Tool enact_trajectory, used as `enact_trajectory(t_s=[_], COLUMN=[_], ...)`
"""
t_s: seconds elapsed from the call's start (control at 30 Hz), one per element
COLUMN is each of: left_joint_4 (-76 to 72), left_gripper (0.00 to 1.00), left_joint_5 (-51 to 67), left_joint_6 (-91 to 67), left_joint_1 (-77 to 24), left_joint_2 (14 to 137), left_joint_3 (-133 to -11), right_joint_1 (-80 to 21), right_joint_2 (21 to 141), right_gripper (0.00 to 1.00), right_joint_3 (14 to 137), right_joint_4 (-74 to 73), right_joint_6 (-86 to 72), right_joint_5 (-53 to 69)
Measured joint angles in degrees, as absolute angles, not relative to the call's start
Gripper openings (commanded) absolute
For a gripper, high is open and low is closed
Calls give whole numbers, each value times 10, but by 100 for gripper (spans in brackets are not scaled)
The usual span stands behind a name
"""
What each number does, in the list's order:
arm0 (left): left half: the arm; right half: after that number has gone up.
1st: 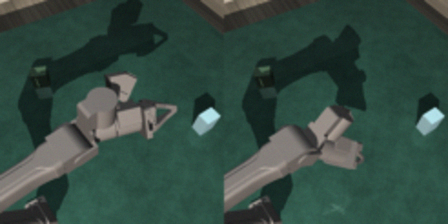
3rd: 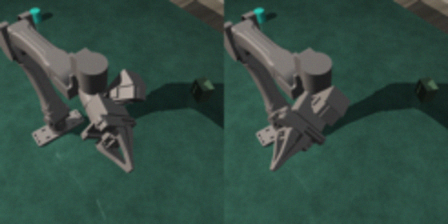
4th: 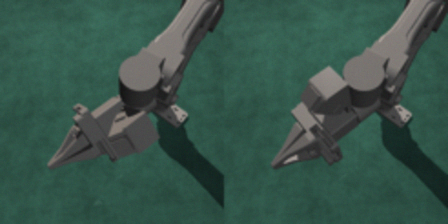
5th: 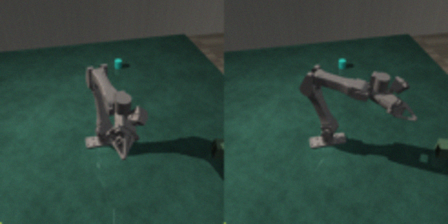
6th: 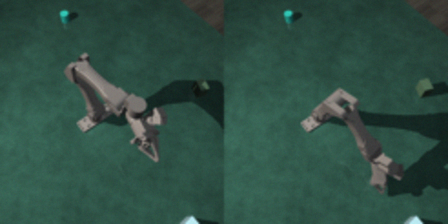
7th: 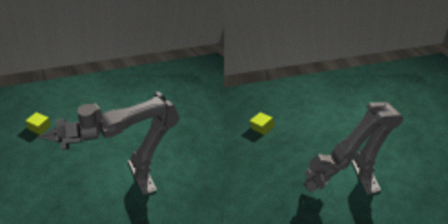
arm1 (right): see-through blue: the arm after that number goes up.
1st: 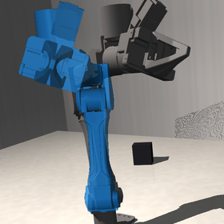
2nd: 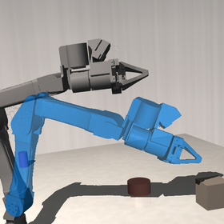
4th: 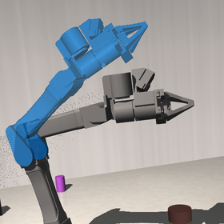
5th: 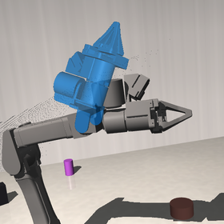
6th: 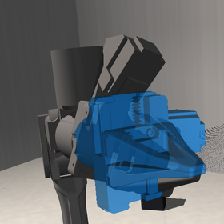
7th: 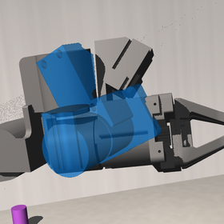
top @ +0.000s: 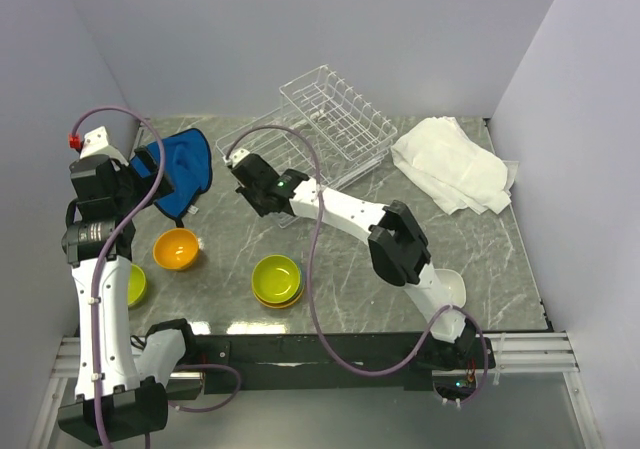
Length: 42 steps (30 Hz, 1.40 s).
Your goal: Load the bowls into the dish rack
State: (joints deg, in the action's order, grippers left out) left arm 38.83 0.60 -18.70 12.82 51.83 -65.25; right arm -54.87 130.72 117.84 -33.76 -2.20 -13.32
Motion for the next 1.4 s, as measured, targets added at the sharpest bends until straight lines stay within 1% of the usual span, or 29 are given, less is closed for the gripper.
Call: enact_trajectory(t_s=[0.1, 0.3, 0.47, 0.7, 0.93, 1.2, 1.4], left_joint_4=[388, 387, 381, 378, 375, 373, 371], left_gripper=[99, 100, 99, 99, 99, 99, 99], left_joint_5=[7, 17, 27, 43, 67, 110, 122], left_joint_6=[-186, -184, -181, -172, -161, -142, -140], left_joint_1=[127, 127, 127, 123, 123, 123, 123], left_joint_2=[514, 507, 500, 496, 492, 487, 484], left_joint_3=[-651, -648, -633, -617, -606, -590, -583], right_joint_1=[-548, -541, -529, -513, -461, -368, -333], right_joint_2=[1282, 1186, 1115, 1037, 984, 986, 971], right_gripper=[0, 0, 0, 0, 0, 0, 0], right_joint_3=[1139, 997, 891, 780, 719, 748, 734], right_joint_4=[-334, -313, -286, -245, -242, -324, -342], right_joint_6=[0, 72, 145, 262, 388, 512, 586], right_joint_5=[-128, -115, -101, -86, -33, 20, 30])
